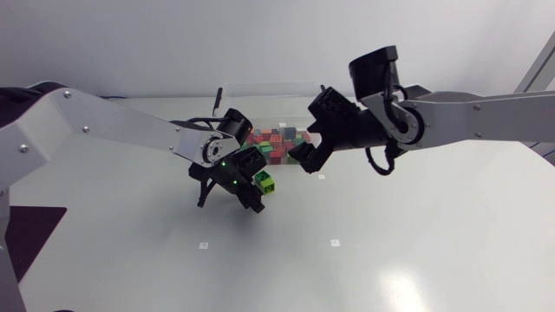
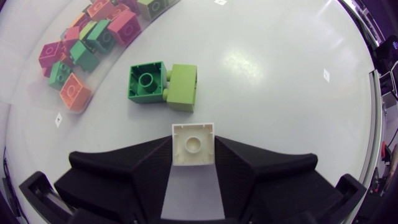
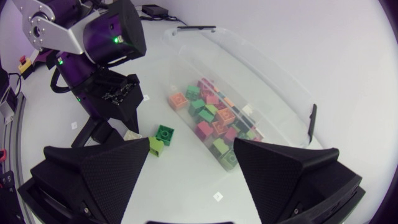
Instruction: Place the duplo bricks in the container
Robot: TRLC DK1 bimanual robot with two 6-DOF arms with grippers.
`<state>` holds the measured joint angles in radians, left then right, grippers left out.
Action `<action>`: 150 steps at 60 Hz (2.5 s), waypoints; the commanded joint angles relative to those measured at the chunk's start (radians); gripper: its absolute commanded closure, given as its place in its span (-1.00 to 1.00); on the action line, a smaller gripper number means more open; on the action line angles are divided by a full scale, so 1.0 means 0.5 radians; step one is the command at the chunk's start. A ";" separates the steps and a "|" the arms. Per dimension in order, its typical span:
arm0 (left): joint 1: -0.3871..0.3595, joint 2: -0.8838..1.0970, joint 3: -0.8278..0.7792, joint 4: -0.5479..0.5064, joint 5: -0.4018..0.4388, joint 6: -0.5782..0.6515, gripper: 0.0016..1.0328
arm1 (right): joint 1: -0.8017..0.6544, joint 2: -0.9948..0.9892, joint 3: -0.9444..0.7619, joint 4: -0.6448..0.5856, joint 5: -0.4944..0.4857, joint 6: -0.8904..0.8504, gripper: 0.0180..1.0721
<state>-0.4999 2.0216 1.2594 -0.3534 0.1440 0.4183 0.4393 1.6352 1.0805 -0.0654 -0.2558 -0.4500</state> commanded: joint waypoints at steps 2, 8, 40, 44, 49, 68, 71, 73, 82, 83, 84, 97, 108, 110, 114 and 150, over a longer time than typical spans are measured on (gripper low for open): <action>-0.016 0.068 0.012 -0.042 -0.018 -0.020 0.45 | 0.063 0.132 -0.026 0.023 0.054 0.102 -0.85; -0.013 0.040 0.003 -0.094 -0.015 0.004 0.47 | 0.109 0.206 0.033 -0.035 0.079 0.161 -0.85; 0.202 -0.371 -0.104 -0.226 -0.015 0.127 0.47 | 0.208 0.657 0.530 -0.440 0.171 0.409 -0.85; 0.233 -0.441 -0.126 -0.226 -0.015 0.130 0.47 | 0.220 0.693 0.554 -0.458 0.186 0.412 -0.85; 0.273 -0.512 -0.138 -0.226 -0.015 0.127 0.47 | 0.232 0.739 0.600 -0.504 0.199 0.418 -0.85; 0.503 -0.736 -0.135 -0.220 0.040 0.114 0.47 | 0.284 0.902 0.778 -0.645 0.217 0.477 -0.84; 0.537 -0.767 -0.129 -0.220 0.059 0.114 0.47 | 0.293 0.930 0.800 -0.658 0.217 0.486 -0.83; 0.561 -0.791 -0.123 -0.220 0.059 0.114 0.47 | 0.303 0.954 0.815 -0.670 0.217 0.492 -0.80; 0.632 -0.865 -0.104 -0.220 0.123 0.118 0.47 | 0.306 1.009 0.864 -0.707 0.217 0.492 -0.78; 0.638 -0.868 -0.101 -0.220 0.123 0.118 0.47 | 0.306 1.016 0.867 -0.710 0.217 0.492 -0.78; 0.638 -0.874 -0.101 -0.220 0.123 0.118 0.47 | 0.303 1.022 0.873 -0.716 0.217 0.492 -0.78; 0.672 -0.945 -0.080 -0.220 0.148 0.114 0.47 | 0.296 1.111 0.956 -0.759 0.217 0.483 -0.61; 0.693 -0.966 -0.040 -0.171 0.200 0.093 0.47 | 0.300 1.138 0.984 -0.777 0.217 0.477 -0.24; 0.693 -0.966 -0.031 -0.164 0.203 0.087 0.47 | 0.300 1.144 0.987 -0.780 0.217 0.473 -0.10; 0.693 -0.966 -0.009 -0.152 0.215 0.072 0.47 | 0.300 1.151 0.984 -0.802 0.217 0.473 0.09; 0.580 -0.850 0.224 0.096 0.298 -0.113 0.46 | 0.281 0.884 0.766 -0.802 0.223 0.431 0.70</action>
<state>-0.1986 1.5635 1.3167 -0.3187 0.2836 0.3946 0.5873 2.1433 1.5078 -0.4500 -0.1516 -0.2314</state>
